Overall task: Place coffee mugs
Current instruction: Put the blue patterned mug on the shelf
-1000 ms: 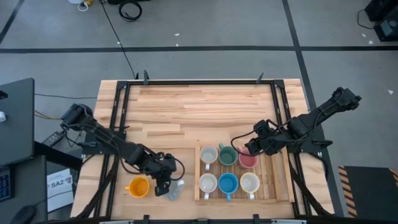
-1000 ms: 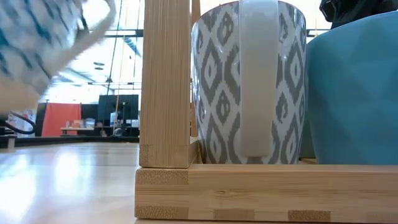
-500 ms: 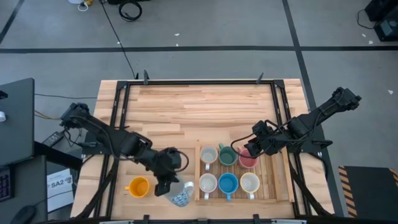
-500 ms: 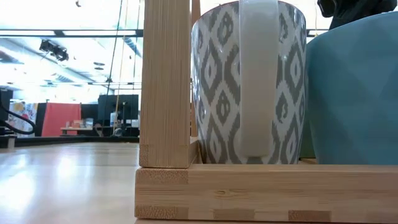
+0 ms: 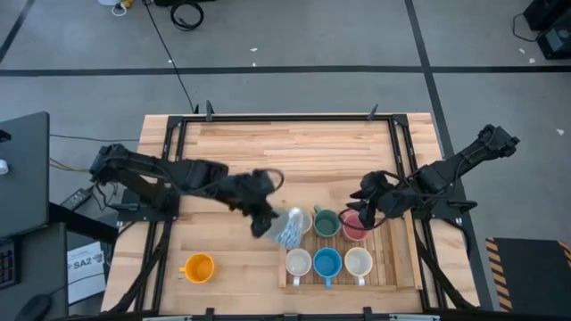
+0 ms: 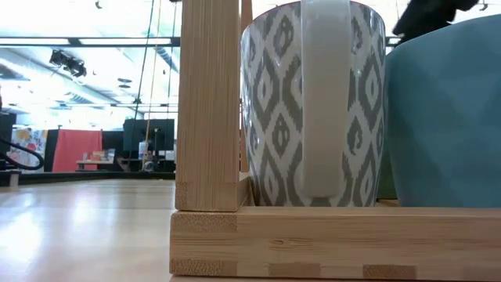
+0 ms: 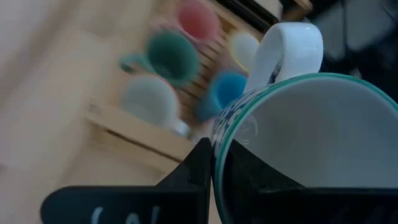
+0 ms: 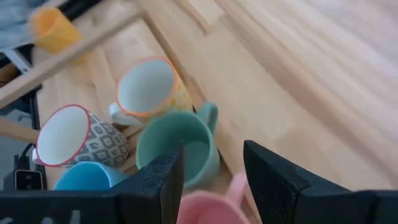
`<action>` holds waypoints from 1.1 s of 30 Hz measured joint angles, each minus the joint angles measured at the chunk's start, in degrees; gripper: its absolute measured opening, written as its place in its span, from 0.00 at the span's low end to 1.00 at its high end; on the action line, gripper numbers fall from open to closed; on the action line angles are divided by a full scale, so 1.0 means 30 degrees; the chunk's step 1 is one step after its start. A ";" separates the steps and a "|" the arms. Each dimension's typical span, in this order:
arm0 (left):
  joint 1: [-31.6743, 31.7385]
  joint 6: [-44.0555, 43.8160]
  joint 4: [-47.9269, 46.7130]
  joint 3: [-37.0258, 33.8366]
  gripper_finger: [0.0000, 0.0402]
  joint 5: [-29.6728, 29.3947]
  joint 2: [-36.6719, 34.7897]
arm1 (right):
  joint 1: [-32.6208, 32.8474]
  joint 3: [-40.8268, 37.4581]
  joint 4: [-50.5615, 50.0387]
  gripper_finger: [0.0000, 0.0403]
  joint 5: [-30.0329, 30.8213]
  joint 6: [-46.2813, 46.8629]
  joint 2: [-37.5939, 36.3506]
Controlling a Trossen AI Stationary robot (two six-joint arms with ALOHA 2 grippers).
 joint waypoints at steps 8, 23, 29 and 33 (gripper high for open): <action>0.3382 -0.0022 0.0014 0.0000 0.08 -0.1652 0.0006 | -0.1547 0.0007 0.2575 0.42 0.0295 -0.2537 0.0080; 0.8752 0.1686 0.1010 0.0015 0.08 -0.0656 0.2532 | -0.5513 0.0007 0.2634 0.42 0.0426 -0.2509 0.0087; 0.9295 0.2324 0.1234 0.0007 0.08 -0.0366 0.4689 | -0.6363 0.0007 0.2619 0.42 -0.0020 -0.3071 0.0087; 0.9340 0.2510 0.1215 0.0007 0.08 -0.0388 0.5946 | -0.6716 0.0007 0.2597 0.42 -0.0030 -0.3141 0.0087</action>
